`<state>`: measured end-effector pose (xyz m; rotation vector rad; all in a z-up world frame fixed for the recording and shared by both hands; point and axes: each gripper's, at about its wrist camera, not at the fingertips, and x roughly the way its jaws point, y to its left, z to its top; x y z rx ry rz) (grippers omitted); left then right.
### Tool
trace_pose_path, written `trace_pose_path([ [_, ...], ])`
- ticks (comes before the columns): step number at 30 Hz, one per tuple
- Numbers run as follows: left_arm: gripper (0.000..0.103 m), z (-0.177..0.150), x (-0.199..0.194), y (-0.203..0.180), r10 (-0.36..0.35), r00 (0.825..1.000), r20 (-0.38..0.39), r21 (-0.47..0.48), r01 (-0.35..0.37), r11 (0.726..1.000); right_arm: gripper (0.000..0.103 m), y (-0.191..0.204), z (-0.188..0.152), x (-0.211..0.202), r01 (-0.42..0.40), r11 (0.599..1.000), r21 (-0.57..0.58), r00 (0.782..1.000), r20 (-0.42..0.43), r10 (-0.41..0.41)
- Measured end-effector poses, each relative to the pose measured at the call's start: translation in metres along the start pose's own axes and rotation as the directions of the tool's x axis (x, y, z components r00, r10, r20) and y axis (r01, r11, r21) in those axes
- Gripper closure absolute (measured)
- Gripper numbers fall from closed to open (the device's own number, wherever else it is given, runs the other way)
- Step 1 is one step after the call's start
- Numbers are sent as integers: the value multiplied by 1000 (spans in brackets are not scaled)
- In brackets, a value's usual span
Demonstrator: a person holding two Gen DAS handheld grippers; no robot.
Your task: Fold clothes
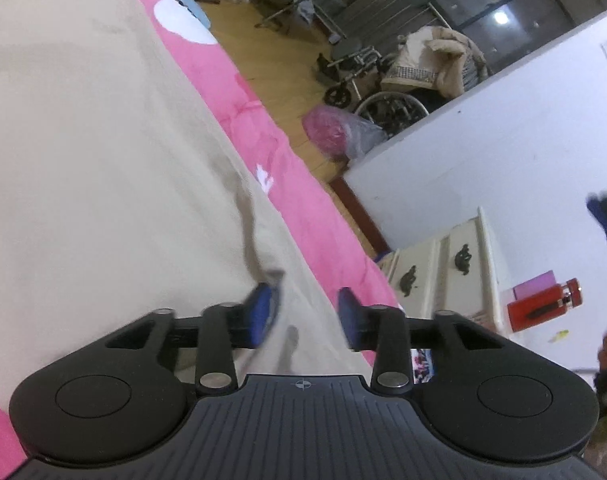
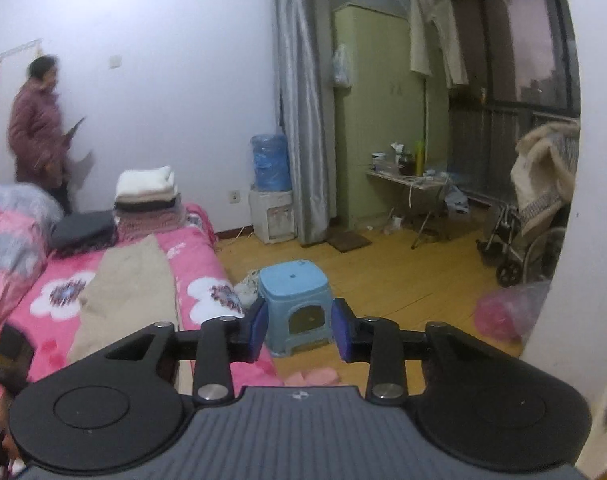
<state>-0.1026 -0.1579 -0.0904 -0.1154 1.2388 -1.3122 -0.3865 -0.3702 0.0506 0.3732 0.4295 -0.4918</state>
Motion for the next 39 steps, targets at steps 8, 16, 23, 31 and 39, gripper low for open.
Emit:
trace_pose_path([
  [8,33,-4,-18,-12,15,999,28,-11,-15,1000,60,0,-47,-36,-92,995,42,991,-98,96],
  [16,22,-15,-41,-18,93,995,28,18,-93,996,60,34,-91,17,-201,964,175,941,-241,240],
  [23,22,-20,-117,24,280,957,78,-62,-275,959,60,46,-91,33,-348,915,202,881,-262,393],
  [31,28,-50,-134,57,345,937,43,-128,-338,932,60,77,-115,75,-426,859,283,775,-376,508],
  [39,35,-46,-77,52,349,937,-4,88,-347,934,60,76,-126,76,-371,876,309,788,-395,473],
])
